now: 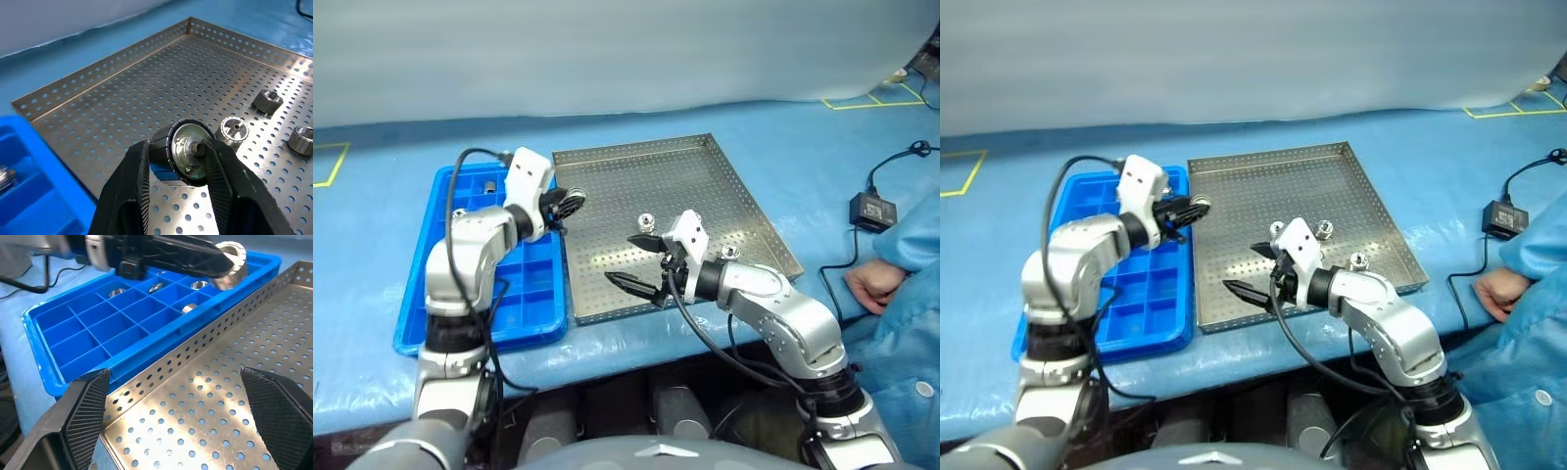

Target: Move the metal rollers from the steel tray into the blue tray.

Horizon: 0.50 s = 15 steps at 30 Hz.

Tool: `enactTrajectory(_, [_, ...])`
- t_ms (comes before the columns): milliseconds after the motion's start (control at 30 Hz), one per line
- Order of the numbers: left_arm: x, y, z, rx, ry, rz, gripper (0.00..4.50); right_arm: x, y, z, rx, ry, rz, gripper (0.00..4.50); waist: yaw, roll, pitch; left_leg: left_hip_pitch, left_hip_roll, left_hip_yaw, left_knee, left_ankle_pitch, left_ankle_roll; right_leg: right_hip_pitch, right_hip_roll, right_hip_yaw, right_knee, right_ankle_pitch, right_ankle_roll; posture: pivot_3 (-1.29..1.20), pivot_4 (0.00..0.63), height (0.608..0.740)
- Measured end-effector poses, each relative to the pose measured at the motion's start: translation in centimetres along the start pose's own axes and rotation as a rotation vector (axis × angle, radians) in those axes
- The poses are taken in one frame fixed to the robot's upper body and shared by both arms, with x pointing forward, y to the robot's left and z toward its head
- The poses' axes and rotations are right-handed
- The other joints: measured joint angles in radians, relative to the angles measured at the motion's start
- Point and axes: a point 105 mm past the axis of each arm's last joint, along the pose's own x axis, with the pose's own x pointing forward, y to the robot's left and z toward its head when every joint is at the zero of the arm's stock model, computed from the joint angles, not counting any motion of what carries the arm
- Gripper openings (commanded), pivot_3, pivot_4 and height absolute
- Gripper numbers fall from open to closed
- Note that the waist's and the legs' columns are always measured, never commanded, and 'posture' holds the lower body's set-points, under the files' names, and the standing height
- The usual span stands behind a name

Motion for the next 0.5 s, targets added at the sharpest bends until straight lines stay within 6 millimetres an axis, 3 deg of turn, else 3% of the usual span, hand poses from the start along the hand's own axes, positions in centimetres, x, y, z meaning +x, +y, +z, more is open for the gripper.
enactTrajectory(233, [-7.5, 2.0, -2.6, -0.037, 0.034, 0.361, 1.30, 2.4, 0.2, 0.0, -0.023, 0.070, 0.034, 4.50, 0.103, -0.004, 0.002, 0.000, 0.000, -0.002, 0.000, 0.001, -0.002, 0.001, 0.000, -0.003, -0.001, -0.002, -0.006, 0.29, 0.150, 0.740])
enactTrajectory(333, [-9.4, 2.3, -4.4, -0.083, 0.084, 0.453, 1.30, 2.7, -0.4, -0.4, -0.018, 0.105, 0.029, 4.50, 0.141, -0.006, 0.003, -0.001, -0.001, -0.005, 0.000, 0.001, -0.002, 0.001, -0.001, -0.006, -0.002, -0.002, -0.006, 0.34, 0.150, 0.740])
enactTrajectory(500, [-11.0, 2.9, -6.1, -0.108, 0.138, 0.538, 1.30, 3.5, 0.6, 1.0, -0.054, 0.068, 0.103, 4.50, 0.189, -0.007, 0.003, -0.001, 0.000, -0.011, 0.000, 0.002, -0.005, -0.001, -0.001, -0.012, -0.003, -0.005, -0.006, 0.38, 0.150, 0.740])
